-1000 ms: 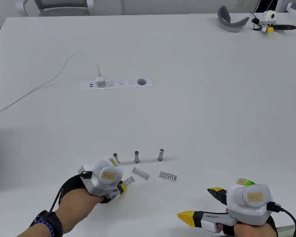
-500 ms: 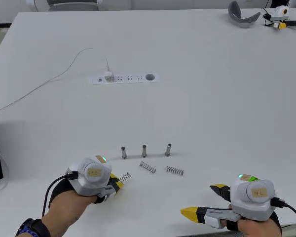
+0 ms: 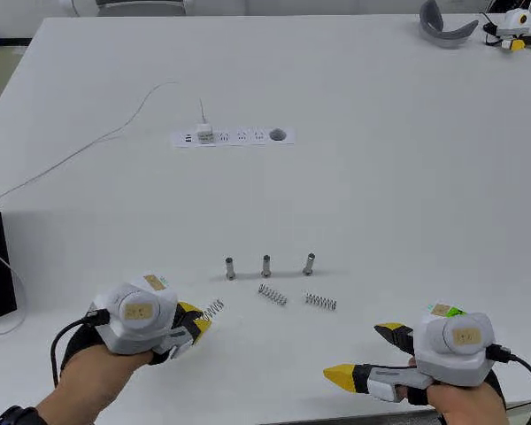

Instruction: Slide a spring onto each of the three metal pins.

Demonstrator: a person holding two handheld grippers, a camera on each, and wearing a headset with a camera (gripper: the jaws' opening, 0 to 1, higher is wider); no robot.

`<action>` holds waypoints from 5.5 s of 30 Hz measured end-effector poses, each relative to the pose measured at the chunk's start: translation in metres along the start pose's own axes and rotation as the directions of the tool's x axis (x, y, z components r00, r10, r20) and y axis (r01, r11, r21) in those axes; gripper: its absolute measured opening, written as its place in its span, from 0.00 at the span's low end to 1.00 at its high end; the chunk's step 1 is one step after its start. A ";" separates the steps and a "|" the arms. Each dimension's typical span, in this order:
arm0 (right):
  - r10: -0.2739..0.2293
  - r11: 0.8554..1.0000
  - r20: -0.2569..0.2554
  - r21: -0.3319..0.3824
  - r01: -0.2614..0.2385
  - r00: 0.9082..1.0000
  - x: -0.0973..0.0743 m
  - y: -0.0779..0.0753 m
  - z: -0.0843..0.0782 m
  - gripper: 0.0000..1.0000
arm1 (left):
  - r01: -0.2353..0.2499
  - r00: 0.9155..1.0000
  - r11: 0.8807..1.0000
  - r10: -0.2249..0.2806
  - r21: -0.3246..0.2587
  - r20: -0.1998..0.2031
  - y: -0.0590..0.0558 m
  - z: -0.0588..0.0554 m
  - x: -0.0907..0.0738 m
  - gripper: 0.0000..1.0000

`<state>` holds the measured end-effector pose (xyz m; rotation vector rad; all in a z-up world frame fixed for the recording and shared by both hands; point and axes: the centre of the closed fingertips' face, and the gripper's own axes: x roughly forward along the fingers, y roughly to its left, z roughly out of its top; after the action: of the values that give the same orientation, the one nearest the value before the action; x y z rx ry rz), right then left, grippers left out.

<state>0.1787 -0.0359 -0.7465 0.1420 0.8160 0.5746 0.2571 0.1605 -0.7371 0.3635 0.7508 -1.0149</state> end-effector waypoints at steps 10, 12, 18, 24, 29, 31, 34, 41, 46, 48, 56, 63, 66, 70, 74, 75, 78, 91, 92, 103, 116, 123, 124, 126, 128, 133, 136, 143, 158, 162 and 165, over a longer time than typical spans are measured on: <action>0.062 0.998 0.024 0.014 -0.062 0.998 0.003 0.011 0.012 0.73 | -0.001 0.999 0.998 -0.002 0.061 0.038 -0.003 0.013 -0.024 0.10; 0.081 0.997 0.035 0.014 -0.082 0.996 0.004 0.016 0.016 0.72 | 0.001 0.999 0.997 -0.004 0.074 0.047 -0.005 0.017 -0.028 0.10; 0.140 0.990 0.047 0.018 -0.141 0.989 0.009 0.030 0.024 0.68 | 0.011 0.998 0.995 -0.018 0.104 0.066 -0.014 0.027 -0.035 0.10; 0.193 0.981 0.050 0.008 -0.194 0.980 0.012 0.044 0.033 0.66 | 0.026 0.996 0.990 -0.038 0.138 0.083 -0.025 0.039 -0.035 0.10; 0.234 0.972 0.074 0.014 -0.236 0.969 0.014 0.054 0.045 0.62 | 0.039 0.995 0.984 -0.055 0.174 0.086 -0.034 0.045 -0.028 0.10; 0.253 0.966 0.087 0.025 -0.256 0.964 0.014 0.057 0.050 0.60 | 0.048 0.994 0.982 -0.065 0.181 0.087 -0.038 0.046 -0.025 0.10; 0.278 0.959 0.108 0.032 -0.283 0.954 0.013 0.063 0.059 0.56 | 0.062 0.993 0.980 -0.080 0.189 0.087 -0.044 0.049 -0.021 0.10; 0.344 0.936 0.136 0.024 -0.351 0.929 0.011 0.079 0.077 0.43 | 0.091 0.990 0.971 -0.112 0.222 0.083 -0.056 0.055 -0.011 0.10; 0.382 0.920 0.149 0.031 -0.390 0.912 0.013 0.090 0.088 0.37 | 0.107 0.987 0.963 -0.133 0.247 0.092 -0.064 0.064 -0.007 0.10; 0.389 0.918 0.145 0.026 -0.396 0.910 0.014 0.093 0.090 0.37 | 0.111 0.986 0.962 -0.138 0.248 0.097 -0.065 0.066 -0.006 0.10; 0.423 0.901 0.148 0.039 -0.433 0.894 0.019 0.101 0.098 0.33 | 0.131 0.979 0.952 -0.168 0.278 0.112 -0.076 0.075 -0.005 0.10; 0.446 0.889 0.141 0.047 -0.456 0.884 0.021 0.104 0.099 0.28 | 0.159 0.971 0.938 -0.205 0.307 0.124 -0.086 0.079 -0.008 0.10; 0.454 0.885 0.133 0.051 -0.464 0.881 0.021 0.105 0.098 0.26 | 0.172 0.967 0.937 -0.219 0.303 0.131 -0.088 0.080 -0.009 0.10; 0.475 0.875 0.125 0.039 -0.483 0.871 0.019 0.107 0.101 0.20 | 0.185 0.963 0.930 -0.236 0.318 0.130 -0.092 0.081 -0.009 0.10; 0.488 0.871 0.110 0.005 -0.492 0.866 0.017 0.107 0.103 0.13 | 0.196 0.959 0.927 -0.249 0.318 0.134 -0.093 0.083 -0.010 0.10; 0.491 0.869 0.108 0.005 -0.495 0.864 0.016 0.107 0.104 0.13 | 0.198 0.959 0.927 -0.251 0.318 0.135 -0.093 0.084 -0.010 0.10; 0.503 0.863 0.095 -0.003 -0.505 0.859 0.015 0.109 0.104 0.12 | 0.207 0.956 0.925 -0.260 0.319 0.135 -0.094 0.085 -0.011 0.10; 0.527 0.820 -0.107 -0.195 -0.538 0.843 -0.005 0.118 0.119 0.12 | 0.287 0.917 0.912 -0.350 0.293 0.190 -0.098 0.105 -0.024 0.10; 0.520 0.815 -0.132 -0.220 -0.536 0.844 -0.006 0.119 0.121 0.12 | 0.292 0.914 0.911 -0.355 0.290 0.196 -0.098 0.107 -0.024 0.10; 0.423 0.665 -0.401 -0.472 -0.579 0.813 -0.021 0.127 0.131 0.12 | 0.364 0.868 0.894 -0.427 0.262 0.252 -0.106 0.128 -0.031 0.10; 0.334 0.530 -0.555 -0.557 -0.639 0.762 -0.025 0.131 0.122 0.13 | 0.389 0.851 0.874 -0.462 0.292 0.250 -0.115 0.129 -0.035 0.10; 0.332 0.513 -0.579 -0.552 -0.658 0.745 -0.023 0.130 0.114 0.13 | 0.389 0.853 0.869 -0.465 0.306 0.236 -0.116 0.127 -0.035 0.10; 0.336 0.516 -0.580 -0.546 -0.660 0.742 -0.023 0.130 0.114 0.13 | 0.393 0.852 0.868 -0.468 0.302 0.236 -0.116 0.127 -0.036 0.10; 0.343 0.519 -0.576 -0.542 -0.661 0.742 -0.023 0.130 0.114 0.13 | 0.393 0.852 0.869 -0.467 0.300 0.238 -0.116 0.127 -0.036 0.10; 0.347 0.528 -0.577 -0.532 -0.662 0.740 -0.023 0.131 0.113 0.12 | 0.396 0.850 0.868 -0.469 0.299 0.237 -0.117 0.126 -0.036 0.10; 0.337 0.532 -0.580 -0.533 -0.658 0.742 -0.021 0.130 0.110 0.12 | 0.396 0.851 0.868 -0.469 0.299 0.235 -0.118 0.123 -0.034 0.10; 0.334 0.536 -0.578 -0.534 -0.654 0.745 -0.018 0.130 0.107 0.12 | 0.400 0.855 0.873 -0.465 0.279 0.229 -0.118 0.119 -0.033 0.11; 0.333 0.545 -0.571 -0.533 -0.647 0.751 -0.015 0.129 0.105 0.12 | 0.385 0.876 0.886 -0.439 0.259 0.201 -0.111 0.100 -0.031 0.13; 0.279 0.610 -0.554 -0.528 -0.590 0.784 -0.003 0.107 0.093 0.12 | 0.287 0.933 0.949 -0.307 0.127 0.188 -0.075 0.058 -0.025 0.20; 0.250 0.615 -0.543 -0.550 -0.565 0.801 0.002 0.100 0.091 0.12 | 0.236 0.949 0.968 -0.249 0.087 0.192 -0.061 0.052 -0.024 0.25; 0.241 0.623 -0.543 -0.549 -0.558 0.804 0.006 0.094 0.090 0.12 | 0.211 0.958 0.976 -0.219 0.061 0.183 -0.052 0.046 -0.023 0.30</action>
<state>0.2065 0.0554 -0.6577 -0.5322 0.9385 1.3654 0.2226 0.1218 -0.6857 0.2185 0.6069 -1.2528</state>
